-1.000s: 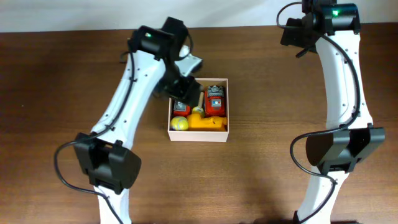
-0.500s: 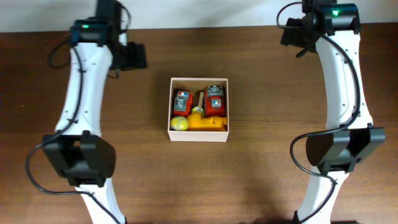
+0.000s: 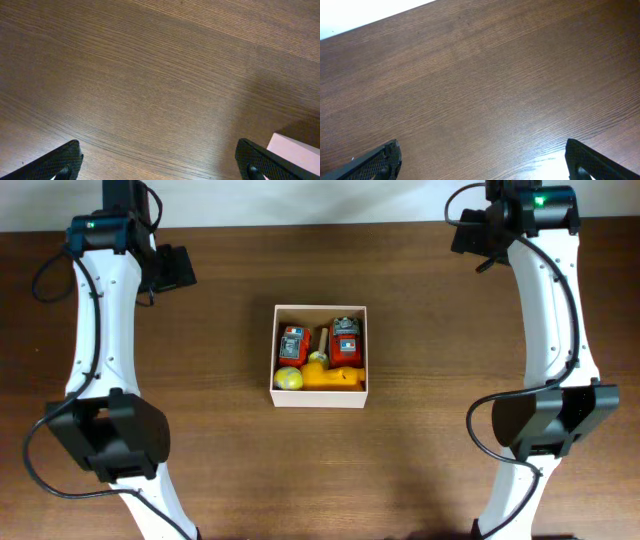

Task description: Pack container

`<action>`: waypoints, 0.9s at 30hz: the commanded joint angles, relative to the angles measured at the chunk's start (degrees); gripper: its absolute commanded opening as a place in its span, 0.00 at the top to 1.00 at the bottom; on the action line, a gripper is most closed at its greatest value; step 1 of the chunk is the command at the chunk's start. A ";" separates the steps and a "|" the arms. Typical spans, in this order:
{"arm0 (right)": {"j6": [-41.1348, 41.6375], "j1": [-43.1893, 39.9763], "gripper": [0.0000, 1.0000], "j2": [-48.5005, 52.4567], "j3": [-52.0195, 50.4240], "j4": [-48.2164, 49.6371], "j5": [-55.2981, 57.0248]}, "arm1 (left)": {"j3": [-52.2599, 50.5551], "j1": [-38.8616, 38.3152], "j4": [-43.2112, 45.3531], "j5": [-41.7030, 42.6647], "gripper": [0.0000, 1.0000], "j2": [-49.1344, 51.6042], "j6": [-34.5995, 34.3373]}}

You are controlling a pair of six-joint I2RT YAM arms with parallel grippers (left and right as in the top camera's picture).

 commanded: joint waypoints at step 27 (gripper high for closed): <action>-0.39 -0.42 0.01 -0.17 -0.26 0.04 0.68 | -10.62 0.42 26.38 -1.27 0.01 -37.22 5.22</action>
